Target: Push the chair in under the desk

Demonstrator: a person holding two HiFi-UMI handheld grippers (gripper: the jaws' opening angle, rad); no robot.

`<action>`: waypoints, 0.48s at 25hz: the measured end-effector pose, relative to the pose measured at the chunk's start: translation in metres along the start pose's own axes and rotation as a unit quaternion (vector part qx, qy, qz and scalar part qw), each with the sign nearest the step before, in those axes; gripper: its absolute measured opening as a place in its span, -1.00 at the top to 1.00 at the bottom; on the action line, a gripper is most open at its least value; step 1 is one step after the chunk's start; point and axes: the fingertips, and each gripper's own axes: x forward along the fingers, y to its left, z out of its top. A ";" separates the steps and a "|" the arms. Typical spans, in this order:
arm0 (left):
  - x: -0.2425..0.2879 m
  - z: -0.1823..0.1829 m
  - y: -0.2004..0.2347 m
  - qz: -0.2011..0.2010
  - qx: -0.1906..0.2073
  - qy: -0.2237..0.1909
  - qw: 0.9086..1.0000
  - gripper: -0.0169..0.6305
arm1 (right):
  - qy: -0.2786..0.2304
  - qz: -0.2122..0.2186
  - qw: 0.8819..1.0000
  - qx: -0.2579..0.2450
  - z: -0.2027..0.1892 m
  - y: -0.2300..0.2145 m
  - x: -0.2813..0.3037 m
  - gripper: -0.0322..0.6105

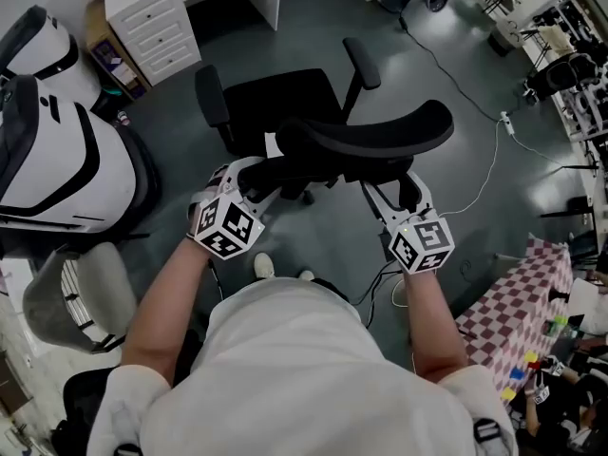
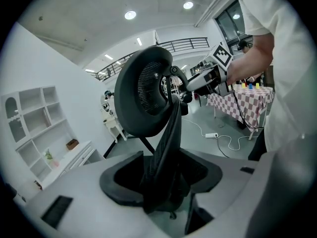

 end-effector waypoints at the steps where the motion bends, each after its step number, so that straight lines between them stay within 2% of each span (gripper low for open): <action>1: 0.002 0.000 0.004 0.001 0.000 0.001 1.000 0.26 | -0.001 0.000 1.000 0.000 0.002 -0.001 0.004 -0.08; 12: 0.020 -0.002 0.036 0.001 0.005 -0.001 1.000 0.27 | -0.001 -0.003 1.000 0.003 0.012 -0.017 0.038 -0.08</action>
